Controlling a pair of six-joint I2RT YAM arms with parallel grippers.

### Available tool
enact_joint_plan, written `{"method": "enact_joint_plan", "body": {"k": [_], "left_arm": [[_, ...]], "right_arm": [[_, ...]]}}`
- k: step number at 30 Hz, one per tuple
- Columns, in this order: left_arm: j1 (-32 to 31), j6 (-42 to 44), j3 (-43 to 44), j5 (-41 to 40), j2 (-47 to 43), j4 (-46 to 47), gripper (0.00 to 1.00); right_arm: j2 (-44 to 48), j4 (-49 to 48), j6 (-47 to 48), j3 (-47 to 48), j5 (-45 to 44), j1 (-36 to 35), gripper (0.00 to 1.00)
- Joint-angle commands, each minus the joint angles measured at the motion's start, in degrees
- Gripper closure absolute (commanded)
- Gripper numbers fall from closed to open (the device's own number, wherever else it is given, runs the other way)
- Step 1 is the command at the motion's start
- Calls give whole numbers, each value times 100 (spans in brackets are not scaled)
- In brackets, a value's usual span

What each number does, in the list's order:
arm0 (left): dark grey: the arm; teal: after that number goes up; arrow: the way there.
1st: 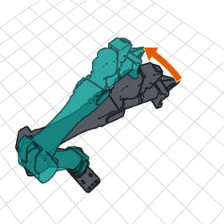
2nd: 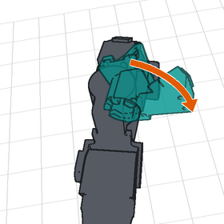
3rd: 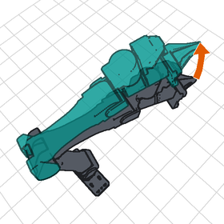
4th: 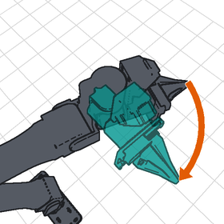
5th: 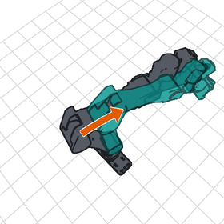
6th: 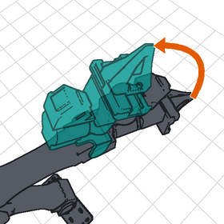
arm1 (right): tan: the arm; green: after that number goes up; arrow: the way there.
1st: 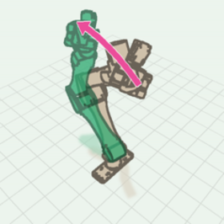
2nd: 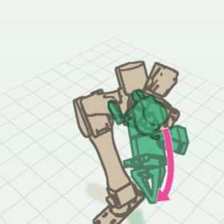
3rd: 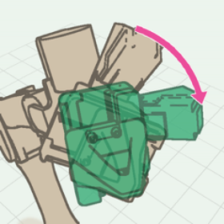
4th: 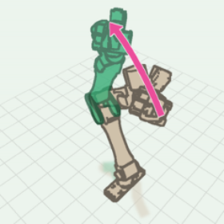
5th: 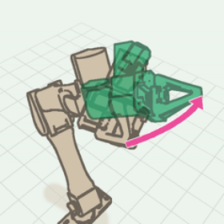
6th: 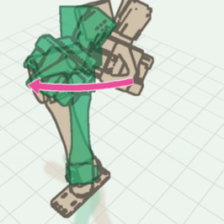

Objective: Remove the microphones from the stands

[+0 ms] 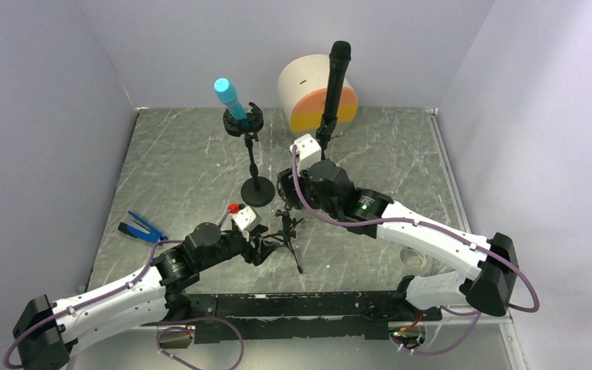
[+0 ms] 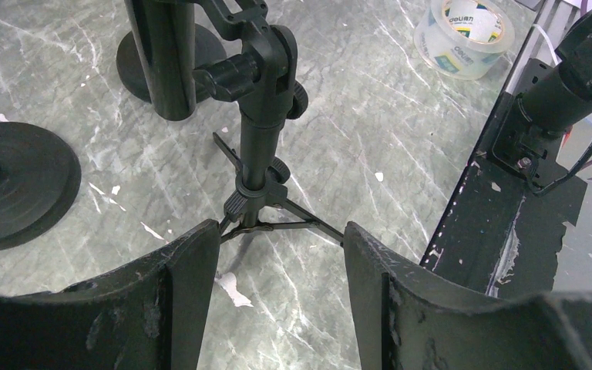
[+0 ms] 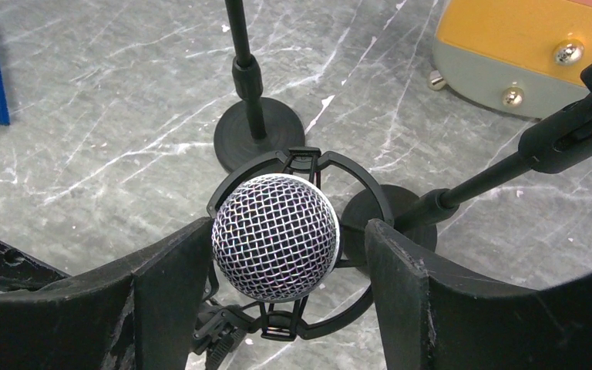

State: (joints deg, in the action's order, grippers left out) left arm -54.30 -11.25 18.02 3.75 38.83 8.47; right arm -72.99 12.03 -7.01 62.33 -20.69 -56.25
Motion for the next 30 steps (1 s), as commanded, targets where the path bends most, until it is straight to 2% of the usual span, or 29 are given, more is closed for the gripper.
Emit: {"method": "enact_joint_plan", "body": {"k": [1, 5, 8, 16, 27, 30], "left_arm": [[16, 53, 201, -2, 21, 130, 36], [16, 61, 237, 29, 117, 156, 36], [16, 43, 241, 34, 147, 183, 36], [16, 29, 253, 29, 146, 190, 36], [16, 16, 313, -6, 227, 258, 36], [12, 4, 323, 12, 255, 310, 36]], "right_arm": [[84, 1, 116, 182, -55, -25, 26], [42, 65, 105, 241, -59, -23, 36], [60, 33, 120, 245, -9, -26, 48], [203, -100, 151, 274, 3, -20, 59], [338, -12, 209, 599, 283, -19, 85], [349, 33, 238, 669, 355, -23, 88]]}}
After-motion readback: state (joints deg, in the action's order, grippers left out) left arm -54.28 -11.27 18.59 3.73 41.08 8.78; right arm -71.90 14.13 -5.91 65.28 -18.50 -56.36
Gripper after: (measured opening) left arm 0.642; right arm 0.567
